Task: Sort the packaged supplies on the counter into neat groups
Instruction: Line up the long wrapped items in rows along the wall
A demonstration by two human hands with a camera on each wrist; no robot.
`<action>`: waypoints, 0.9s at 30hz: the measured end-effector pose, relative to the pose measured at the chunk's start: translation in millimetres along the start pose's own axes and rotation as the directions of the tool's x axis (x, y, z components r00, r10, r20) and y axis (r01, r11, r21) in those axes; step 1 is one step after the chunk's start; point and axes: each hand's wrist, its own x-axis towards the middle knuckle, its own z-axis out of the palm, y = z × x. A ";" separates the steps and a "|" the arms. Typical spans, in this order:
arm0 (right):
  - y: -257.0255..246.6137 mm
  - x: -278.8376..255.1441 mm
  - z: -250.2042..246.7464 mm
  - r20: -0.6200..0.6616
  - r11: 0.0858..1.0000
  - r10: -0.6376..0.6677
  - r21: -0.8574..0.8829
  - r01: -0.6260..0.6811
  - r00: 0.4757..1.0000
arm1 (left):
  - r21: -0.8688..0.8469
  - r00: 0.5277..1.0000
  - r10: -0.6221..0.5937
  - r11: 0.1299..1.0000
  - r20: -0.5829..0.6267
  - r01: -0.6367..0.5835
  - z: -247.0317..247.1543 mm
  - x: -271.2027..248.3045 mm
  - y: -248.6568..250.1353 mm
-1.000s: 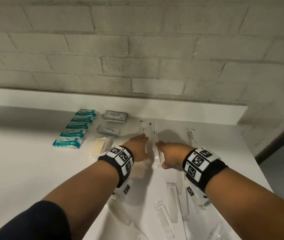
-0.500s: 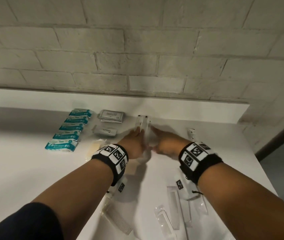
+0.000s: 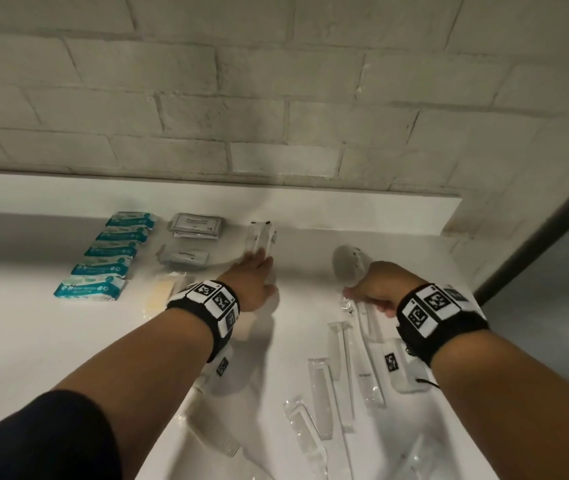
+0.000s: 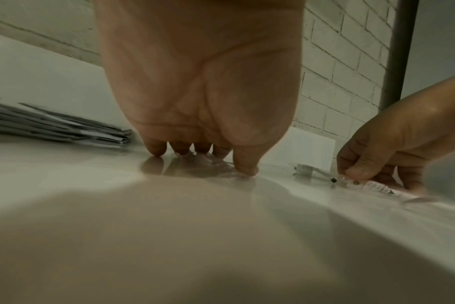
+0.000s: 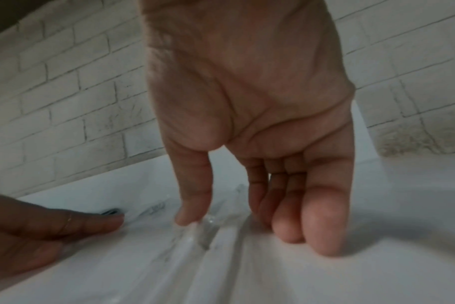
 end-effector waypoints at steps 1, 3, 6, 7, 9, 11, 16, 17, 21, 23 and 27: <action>-1.9 0.7 1.2 -0.015 0.999 -0.030 -0.031 0.029 0.999 | -0.001 1.000 0.002 1.000 -0.003 -0.002 -0.6 0.1 -0.2; -5.6 3.4 1.3 -0.032 0.999 -0.026 -0.032 0.025 0.999 | -0.001 1.000 0.008 1.000 0.001 -0.008 -1.1 0.5 -1.5; -10.7 6.3 -0.5 -0.059 0.998 -0.018 -0.064 0.014 0.998 | 0.009 1.000 0.008 1.000 0.012 -0.009 -1.1 1.4 -2.7; -13.1 6.8 -2.2 -0.073 0.996 -0.012 -0.094 0.005 0.997 | 0.010 1.000 0.010 1.000 0.009 -0.010 -0.4 2.0 -2.7; -16.8 8.0 -8.1 -0.105 0.990 -0.003 -0.138 -0.011 0.994 | 0.010 1.000 0.015 1.000 -0.004 -0.015 -0.1 2.5 -2.5; -19.8 8.7 -17.0 -0.160 0.991 -0.043 -0.129 0.022 0.986 | 0.008 1.000 0.021 1.000 -0.017 -0.021 0.1 2.9 -2.0; -45.9 15.9 -16.9 -0.179 0.949 -0.164 0.239 0.205 0.970 | 0.003 0.999 0.028 1.000 -0.037 -0.028 0.3 2.3 -0.9; -52.2 15.4 -11.1 -0.160 0.935 -0.159 0.293 0.201 0.974 | 0.004 0.999 0.032 0.999 -0.042 -0.032 -0.1 1.9 -0.4; -61.6 10.9 15.6 -0.116 0.944 -0.316 0.058 0.324 0.942 | 0.001 0.998 0.043 0.999 -0.049 -0.043 0.6 1.5 -1.2; -66.2 1.9 28.6 -0.050 0.912 -0.410 -0.046 0.408 0.911 | 0.000 0.997 0.052 0.999 -0.055 -0.052 2.1 2.1 -2.3; -85.1 -5.9 41.2 0.030 0.867 -0.418 -0.287 0.408 0.908 | -0.012 0.998 0.046 0.999 -0.033 -0.047 2.0 2.4 -2.7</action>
